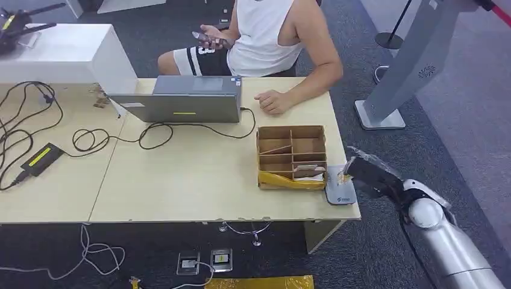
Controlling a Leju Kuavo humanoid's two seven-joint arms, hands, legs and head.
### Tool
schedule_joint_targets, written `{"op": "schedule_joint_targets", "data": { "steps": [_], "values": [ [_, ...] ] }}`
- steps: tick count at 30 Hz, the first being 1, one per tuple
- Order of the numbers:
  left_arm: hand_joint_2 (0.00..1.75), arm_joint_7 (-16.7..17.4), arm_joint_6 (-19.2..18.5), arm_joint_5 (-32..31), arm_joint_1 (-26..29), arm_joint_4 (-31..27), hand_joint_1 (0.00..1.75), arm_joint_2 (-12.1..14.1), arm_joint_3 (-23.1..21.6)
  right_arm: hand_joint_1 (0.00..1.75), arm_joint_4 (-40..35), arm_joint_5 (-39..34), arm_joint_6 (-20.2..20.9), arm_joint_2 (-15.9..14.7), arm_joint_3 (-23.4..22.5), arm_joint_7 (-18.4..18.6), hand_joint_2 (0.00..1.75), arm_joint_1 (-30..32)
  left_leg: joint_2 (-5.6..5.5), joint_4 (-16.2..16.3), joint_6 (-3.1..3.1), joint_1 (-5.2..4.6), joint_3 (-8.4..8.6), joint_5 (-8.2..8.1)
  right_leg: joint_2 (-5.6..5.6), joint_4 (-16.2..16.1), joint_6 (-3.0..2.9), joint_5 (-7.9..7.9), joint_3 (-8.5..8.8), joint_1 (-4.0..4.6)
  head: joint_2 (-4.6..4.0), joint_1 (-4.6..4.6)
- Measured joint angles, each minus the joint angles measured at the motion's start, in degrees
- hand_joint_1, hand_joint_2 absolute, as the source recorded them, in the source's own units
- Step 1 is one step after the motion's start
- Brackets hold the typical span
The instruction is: Pass the card to the sensor for recognition and then transmit it.
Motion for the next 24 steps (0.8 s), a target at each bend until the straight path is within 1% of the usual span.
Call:
{"op": "schedule_joint_targets", "data": {
  "steps": [10, 24],
  "values": [
    [0.0, 0.22, 0.02, -0.28, 0.0, 0.0, 0.0, 0.15, 0.0, 1.75, -3.12, 0.46, 0.98, 0.0, 0.22, 1.18, 1.75, 2.37, 0.0, 0.0, 0.0, 0.0, 0.0, 0.0, -0.01, 0.0, 0.0, 0.0, 0.01, 0.0, 0.0, 0.0],
    [0.0, 0.22, 0.0, -0.68, -0.03, 0.0, 0.0, 0.13, 0.0, 1.75, -3.45, 2.03, 0.09, 0.18, 2.51, 1.77, 1.75, 4.55, 0.0, -0.01, 0.0, 0.0, 0.0, 0.0, -0.01, 0.0, -0.01, -0.01, 0.0, 0.0, 0.0, 0.0]
  ]
}}
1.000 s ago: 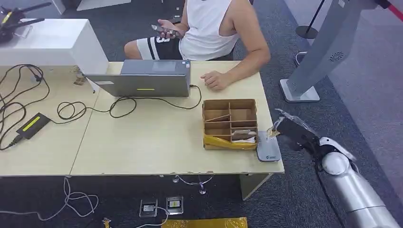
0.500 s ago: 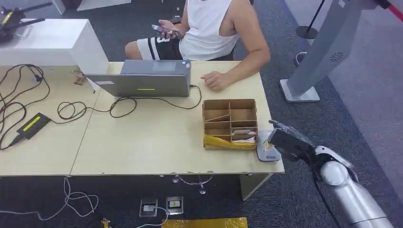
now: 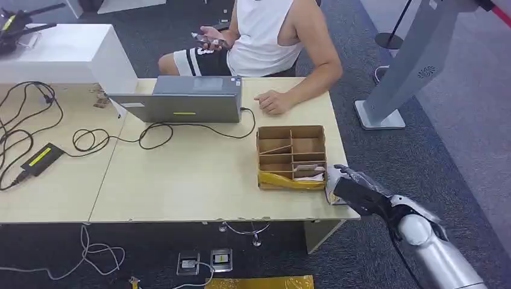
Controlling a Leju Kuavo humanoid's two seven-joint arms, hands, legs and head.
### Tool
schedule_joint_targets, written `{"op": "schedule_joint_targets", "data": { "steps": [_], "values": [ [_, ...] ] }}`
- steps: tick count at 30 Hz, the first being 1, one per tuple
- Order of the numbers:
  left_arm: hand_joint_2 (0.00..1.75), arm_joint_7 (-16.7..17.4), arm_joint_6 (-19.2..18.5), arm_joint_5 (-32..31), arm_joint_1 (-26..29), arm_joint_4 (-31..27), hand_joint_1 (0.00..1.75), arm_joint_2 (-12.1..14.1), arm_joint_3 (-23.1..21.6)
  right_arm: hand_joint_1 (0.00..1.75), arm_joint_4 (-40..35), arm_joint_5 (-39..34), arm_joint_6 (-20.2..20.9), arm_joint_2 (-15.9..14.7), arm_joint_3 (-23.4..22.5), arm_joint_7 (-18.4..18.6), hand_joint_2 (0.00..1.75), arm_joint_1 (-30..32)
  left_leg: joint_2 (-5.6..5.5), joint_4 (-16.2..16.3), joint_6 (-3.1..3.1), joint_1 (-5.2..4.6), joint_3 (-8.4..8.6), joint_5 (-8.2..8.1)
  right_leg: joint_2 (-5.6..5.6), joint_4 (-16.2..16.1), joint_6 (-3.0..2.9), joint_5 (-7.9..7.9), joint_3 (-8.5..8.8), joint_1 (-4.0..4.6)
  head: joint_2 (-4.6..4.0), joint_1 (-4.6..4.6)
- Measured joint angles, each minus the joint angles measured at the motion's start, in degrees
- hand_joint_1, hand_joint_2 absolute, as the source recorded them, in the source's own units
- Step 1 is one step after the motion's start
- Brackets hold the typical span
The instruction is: Pass the card to the sensor for recognition and then transmit it.
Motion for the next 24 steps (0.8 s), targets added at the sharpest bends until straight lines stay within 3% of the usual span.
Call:
{"op": "schedule_joint_targets", "data": {
  "steps": [3, 12, 24],
  "values": [
    [0.0, 0.0, 0.0, 0.0, 0.0, 0.0, 0.0, 0.0, 0.0, 1.75, 0.0, 1.79, -1.57, 0.0, 0.04, 0.5, 1.75, 0.02, 0.0, 0.0, 0.0, 0.0, 0.0, 0.0, 0.0, 0.0, 0.0, 0.0, 0.0, 0.0, 0.0, 0.0],
    [0.0, 0.02, 0.22, 0.04, 0.08, 0.0, 0.0, -0.17, 0.0, 1.75, 1.24, 8.89, -11.84, 0.15, -1.05, 1.83, 1.75, -1.38, -0.01, 0.0, 0.0, 0.0, -0.03, 0.0, -0.03, 0.0, 0.0, 0.0, 0.0, 0.0, 0.0, 0.0],
    [0.0, 0.0, 0.11, 0.02, 0.37, 0.0, 0.0, -0.46, 0.0, 1.75, 2.93, 10.21, -14.6, 0.77, -3.04, 2.36, 1.75, -1.66, -0.01, 0.0, 0.0, 0.0, -0.02, 0.0, -0.01, 0.0, 0.0, 0.0, -0.01, 0.0, 0.0, 0.0]
  ]
}}
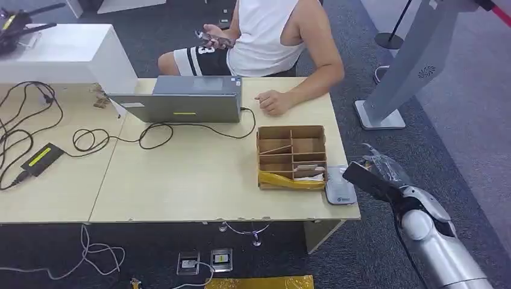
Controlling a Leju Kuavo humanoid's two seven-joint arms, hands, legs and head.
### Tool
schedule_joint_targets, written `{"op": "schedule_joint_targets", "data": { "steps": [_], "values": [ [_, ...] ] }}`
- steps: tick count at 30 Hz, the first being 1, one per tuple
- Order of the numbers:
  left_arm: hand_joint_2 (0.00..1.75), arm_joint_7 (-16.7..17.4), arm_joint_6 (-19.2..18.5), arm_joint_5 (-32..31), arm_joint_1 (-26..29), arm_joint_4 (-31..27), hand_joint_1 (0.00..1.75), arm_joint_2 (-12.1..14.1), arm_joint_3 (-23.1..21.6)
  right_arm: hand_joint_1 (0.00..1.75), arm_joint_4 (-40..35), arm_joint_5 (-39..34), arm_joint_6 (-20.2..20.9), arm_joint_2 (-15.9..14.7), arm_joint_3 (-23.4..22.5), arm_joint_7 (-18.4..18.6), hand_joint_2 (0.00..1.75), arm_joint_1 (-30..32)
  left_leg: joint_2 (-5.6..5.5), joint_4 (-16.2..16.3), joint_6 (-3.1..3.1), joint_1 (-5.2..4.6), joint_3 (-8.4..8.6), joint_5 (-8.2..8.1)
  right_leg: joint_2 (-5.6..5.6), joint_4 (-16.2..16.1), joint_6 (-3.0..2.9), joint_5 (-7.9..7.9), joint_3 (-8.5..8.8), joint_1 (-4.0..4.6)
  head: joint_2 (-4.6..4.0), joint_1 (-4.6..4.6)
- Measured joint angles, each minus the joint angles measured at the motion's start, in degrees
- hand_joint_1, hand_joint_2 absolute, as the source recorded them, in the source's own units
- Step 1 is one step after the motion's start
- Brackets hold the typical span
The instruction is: Pass the card to the sensor for recognition and then transmit it.
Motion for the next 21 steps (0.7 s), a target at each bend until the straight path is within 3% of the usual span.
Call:
{"op": "schedule_joint_targets", "data": {
  "steps": [11, 21],
  "values": [
    [0.0, 0.11, -0.42, -0.76, -0.03, 0.0, 0.0, -0.07, 0.0, 1.75, 0.74, 1.01, 5.35, 0.55, -0.35, -1.03, 1.75, 0.75, 0.0, 0.0, 0.0, 0.0, 0.0, 0.0, -0.01, 0.0, 0.0, 0.0, 0.0, 0.0, 0.0, 0.0],
    [0.0, 0.22, -0.5, -0.92, -0.08, 0.0, 0.0, -0.07, 0.0, 1.75, 0.74, 1.16, 6.34, 1.22, -0.02, -1.01, 1.75, 0.95, 0.0, 0.0, 0.0, 0.0, 0.01, 0.0, 0.0, 0.0, 0.0, 0.0, 0.0, 0.0, 0.0, 0.0]
  ]
}}
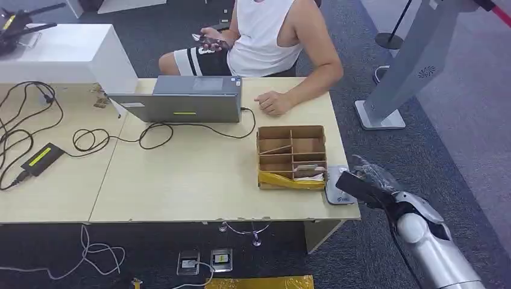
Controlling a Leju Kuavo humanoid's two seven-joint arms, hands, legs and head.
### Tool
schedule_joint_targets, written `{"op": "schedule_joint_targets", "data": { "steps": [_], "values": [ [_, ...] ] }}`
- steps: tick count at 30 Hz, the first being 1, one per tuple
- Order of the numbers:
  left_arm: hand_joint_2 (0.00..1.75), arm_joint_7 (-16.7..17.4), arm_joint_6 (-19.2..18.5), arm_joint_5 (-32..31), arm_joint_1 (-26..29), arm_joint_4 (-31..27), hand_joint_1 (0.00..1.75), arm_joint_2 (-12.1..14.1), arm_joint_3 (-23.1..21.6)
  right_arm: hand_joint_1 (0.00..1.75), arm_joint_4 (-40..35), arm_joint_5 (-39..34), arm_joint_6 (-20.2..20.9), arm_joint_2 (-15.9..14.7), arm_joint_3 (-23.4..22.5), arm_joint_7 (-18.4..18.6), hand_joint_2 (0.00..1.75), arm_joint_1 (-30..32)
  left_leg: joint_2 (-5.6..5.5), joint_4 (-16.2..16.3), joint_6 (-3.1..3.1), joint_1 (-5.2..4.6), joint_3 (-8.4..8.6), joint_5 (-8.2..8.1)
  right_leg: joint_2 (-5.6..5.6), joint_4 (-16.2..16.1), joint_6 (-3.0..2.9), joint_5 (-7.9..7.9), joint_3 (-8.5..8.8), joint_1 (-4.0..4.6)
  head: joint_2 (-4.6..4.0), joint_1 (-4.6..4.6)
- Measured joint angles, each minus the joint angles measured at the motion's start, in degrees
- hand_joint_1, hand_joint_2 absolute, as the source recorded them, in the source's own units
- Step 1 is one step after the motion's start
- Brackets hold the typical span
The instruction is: Pass the card to the sensor for recognition and then transmit it.
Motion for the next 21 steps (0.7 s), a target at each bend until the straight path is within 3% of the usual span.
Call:
{"op": "schedule_joint_targets", "data": {
  "steps": [21],
  "values": [
    [0.0, 0.87, -0.46, -0.72, -0.76, 0.0, 0.0, 0.0, 0.0, 1.75, 2.06, 0.61, -1.57, 1.2, 0.59, -0.04, 1.75, 0.11, 0.0, 0.0, 0.0, 0.0, 0.0, 0.0, 0.01, 0.0, 0.0, 0.0, 0.0, 0.0, 0.0, 0.0]
  ]
}}
